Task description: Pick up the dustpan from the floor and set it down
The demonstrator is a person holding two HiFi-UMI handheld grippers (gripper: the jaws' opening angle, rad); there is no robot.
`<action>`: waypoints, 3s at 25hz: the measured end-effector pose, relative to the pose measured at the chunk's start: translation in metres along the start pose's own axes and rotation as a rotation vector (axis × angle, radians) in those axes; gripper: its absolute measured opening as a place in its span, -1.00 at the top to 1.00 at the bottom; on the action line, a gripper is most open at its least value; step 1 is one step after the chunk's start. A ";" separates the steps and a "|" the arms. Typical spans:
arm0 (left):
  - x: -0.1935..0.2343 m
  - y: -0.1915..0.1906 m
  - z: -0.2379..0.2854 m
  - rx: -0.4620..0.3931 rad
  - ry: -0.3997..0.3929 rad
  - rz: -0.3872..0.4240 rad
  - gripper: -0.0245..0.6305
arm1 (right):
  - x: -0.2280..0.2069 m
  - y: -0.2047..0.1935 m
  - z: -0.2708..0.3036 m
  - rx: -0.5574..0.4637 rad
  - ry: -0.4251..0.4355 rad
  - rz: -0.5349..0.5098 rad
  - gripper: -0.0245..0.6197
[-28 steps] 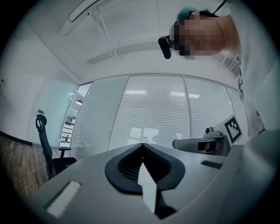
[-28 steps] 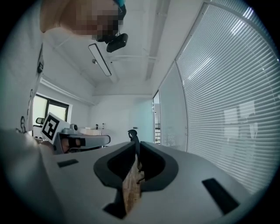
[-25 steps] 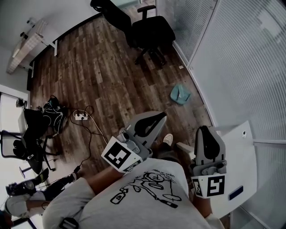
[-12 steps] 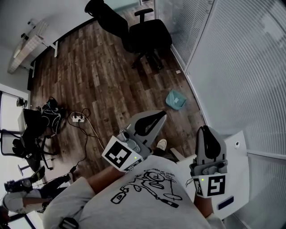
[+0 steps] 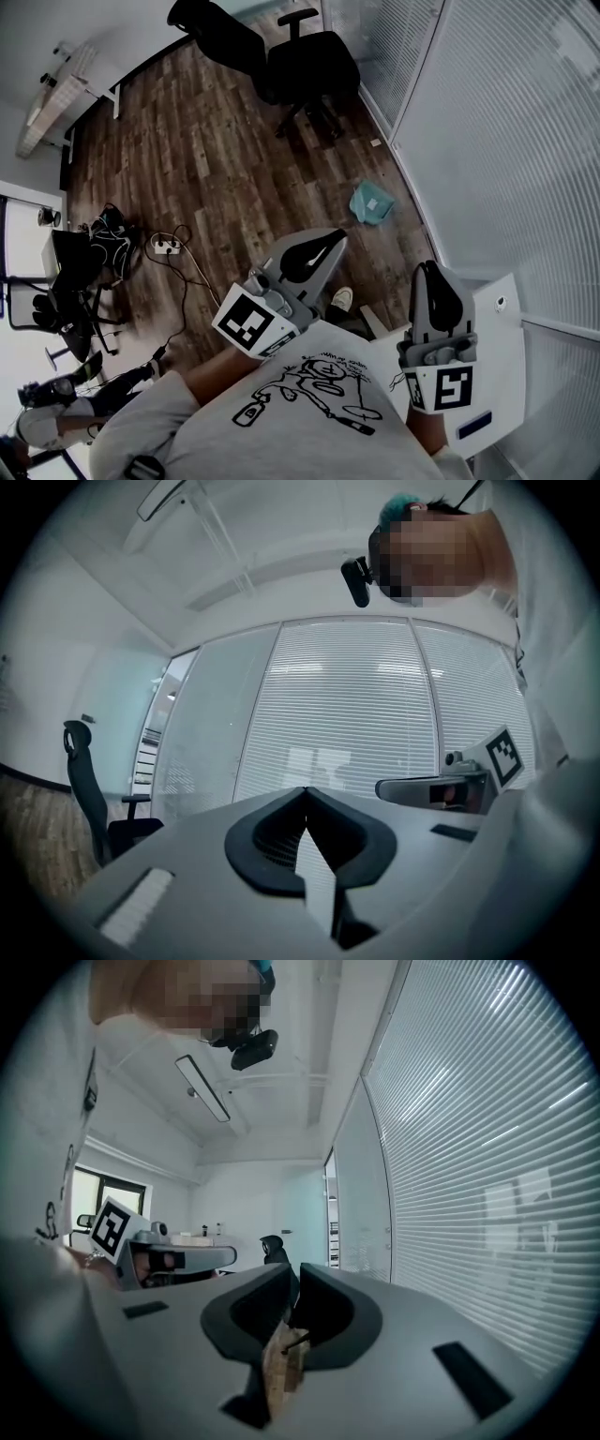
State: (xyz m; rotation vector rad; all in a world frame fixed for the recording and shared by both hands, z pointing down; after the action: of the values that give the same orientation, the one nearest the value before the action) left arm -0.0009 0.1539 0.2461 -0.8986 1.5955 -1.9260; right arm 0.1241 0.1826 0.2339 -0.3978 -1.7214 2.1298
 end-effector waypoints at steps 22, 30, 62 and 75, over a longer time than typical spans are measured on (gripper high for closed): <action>0.128 0.019 0.093 0.021 -0.205 0.030 0.92 | -0.036 0.020 0.138 0.008 -0.177 -0.001 0.84; 0.165 0.027 0.112 0.029 -0.232 0.023 0.92 | -0.044 0.029 0.178 0.023 -0.204 -0.009 0.84; 0.117 0.015 0.155 0.053 -0.177 0.006 0.92 | -0.078 -0.012 0.161 0.125 -0.035 0.003 0.82; 0.132 -0.003 0.142 0.083 -0.152 -0.018 0.92 | -0.068 -0.122 0.189 0.343 0.017 0.097 0.66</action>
State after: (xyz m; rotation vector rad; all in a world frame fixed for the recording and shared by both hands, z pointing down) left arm 0.0160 -0.0350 0.2884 -1.0023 1.4145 -1.8742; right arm 0.1148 0.0091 0.3923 -0.4052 -1.3146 2.4253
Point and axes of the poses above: the fingertips, and each gripper's own axes: z forward along the fingers, x to its left, y out of its top, the point moved 1 cm from there along -z, backward along the fingers, and after that the axes turned 8 degrees about x, right-handed, at the moved point
